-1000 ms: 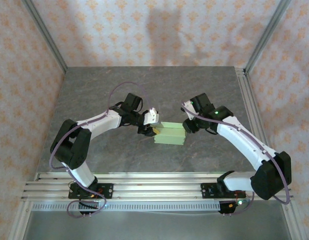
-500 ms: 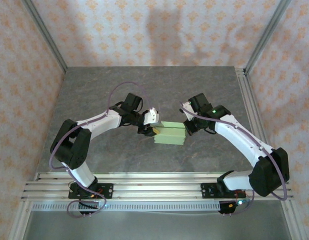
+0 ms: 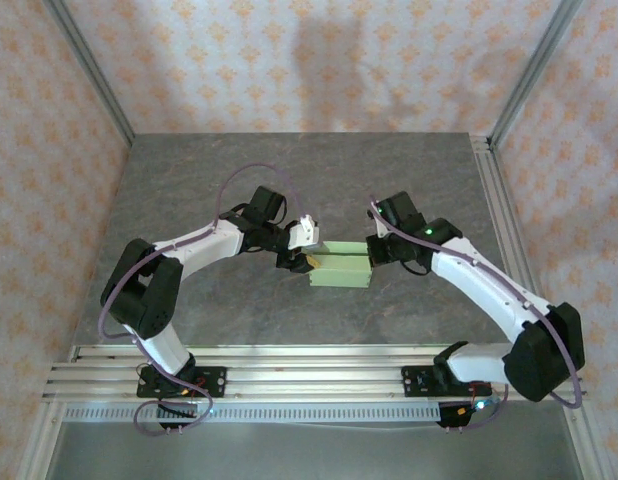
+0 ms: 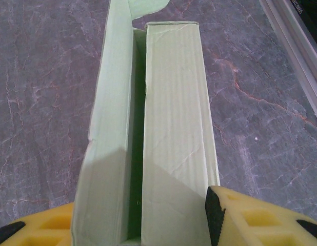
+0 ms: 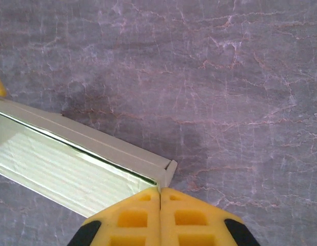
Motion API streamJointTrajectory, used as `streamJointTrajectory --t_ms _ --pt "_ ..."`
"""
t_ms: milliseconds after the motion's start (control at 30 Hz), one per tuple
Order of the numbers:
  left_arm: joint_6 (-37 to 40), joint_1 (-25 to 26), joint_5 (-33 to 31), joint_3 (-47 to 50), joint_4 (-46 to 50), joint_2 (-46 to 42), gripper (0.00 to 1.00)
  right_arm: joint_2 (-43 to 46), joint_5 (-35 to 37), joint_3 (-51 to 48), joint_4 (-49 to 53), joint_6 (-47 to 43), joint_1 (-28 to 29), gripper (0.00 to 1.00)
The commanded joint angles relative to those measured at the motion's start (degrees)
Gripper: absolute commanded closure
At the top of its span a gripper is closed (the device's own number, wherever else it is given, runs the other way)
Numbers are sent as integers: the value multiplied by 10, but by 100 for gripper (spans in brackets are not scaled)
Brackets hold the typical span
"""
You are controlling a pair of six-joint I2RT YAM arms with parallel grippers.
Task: Fold the paper box
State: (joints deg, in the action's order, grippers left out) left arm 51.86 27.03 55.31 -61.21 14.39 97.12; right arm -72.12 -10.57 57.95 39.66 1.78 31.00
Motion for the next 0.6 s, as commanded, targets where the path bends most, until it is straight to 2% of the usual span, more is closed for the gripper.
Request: streamJointTrajectory --t_ms 0,233,567 --pt "-9 4 -25 -14 26 25 48 26 72 -19 -58 75 26 100" --pt "-20 6 -32 -12 20 27 49 40 105 -73 -106 106 46 100" --pt "-26 6 -32 -16 18 30 49 72 100 -141 -171 149 52 100"
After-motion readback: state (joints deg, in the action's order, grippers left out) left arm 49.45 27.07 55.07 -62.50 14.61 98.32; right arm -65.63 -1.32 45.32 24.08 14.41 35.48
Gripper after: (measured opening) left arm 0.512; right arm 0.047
